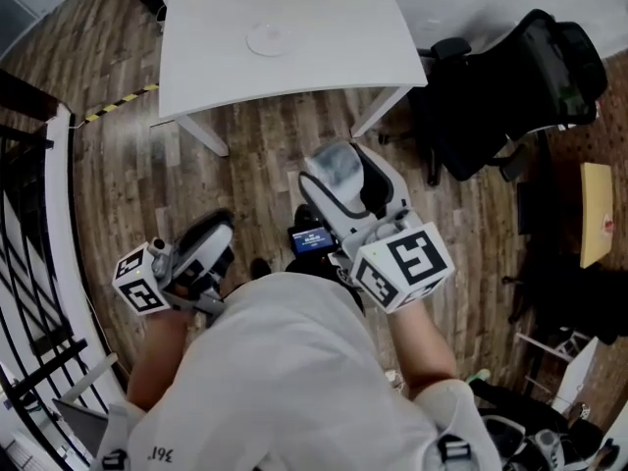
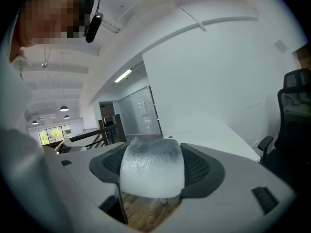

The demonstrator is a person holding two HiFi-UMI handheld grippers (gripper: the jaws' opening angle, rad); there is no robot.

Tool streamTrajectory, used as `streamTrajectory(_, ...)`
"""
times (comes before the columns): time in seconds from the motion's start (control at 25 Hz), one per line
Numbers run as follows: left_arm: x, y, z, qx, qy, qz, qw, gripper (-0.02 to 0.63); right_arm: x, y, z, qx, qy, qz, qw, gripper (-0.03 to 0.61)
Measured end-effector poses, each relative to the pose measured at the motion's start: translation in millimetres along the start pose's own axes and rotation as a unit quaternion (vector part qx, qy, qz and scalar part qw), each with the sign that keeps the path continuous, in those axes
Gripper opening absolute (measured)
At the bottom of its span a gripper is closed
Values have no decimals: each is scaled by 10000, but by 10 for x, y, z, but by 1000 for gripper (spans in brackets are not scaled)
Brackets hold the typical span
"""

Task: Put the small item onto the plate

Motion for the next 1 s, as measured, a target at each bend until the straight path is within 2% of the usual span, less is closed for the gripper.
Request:
streamTrajectory(0.16, -450, 172, 135, -117, -32, -79, 9999, 118, -182, 175, -401, 59, 169, 95, 9998, 316)
streamTrajectory(0.36, -844, 257, 384, -71, 129, -170, 9997, 118, -389, 280, -860, 59, 343, 207, 9992, 316)
streamTrajectory(0.64, -1217, 313, 555, -113, 234, -305, 9992, 118, -552, 330, -1283, 123, 550, 352, 9978, 316)
streamTrajectory(0.76, -1222, 361, 587, -118, 308, -366, 9988, 118, -683, 336, -1319, 120, 661, 432, 9968, 316)
streamTrajectory(1.0, -991, 552, 767, 0, 393, -489, 9980, 117, -1028, 358, -1118, 220, 800, 553, 9950, 316)
Point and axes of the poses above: the fingertips, and each gripper's own axes: x backward along the fingers, z to its left, y out of its top, the point moved 7 cm from there along x, backward along the fingers, and after that the axes turned 3 degrees about z, right-handed, at the moved point
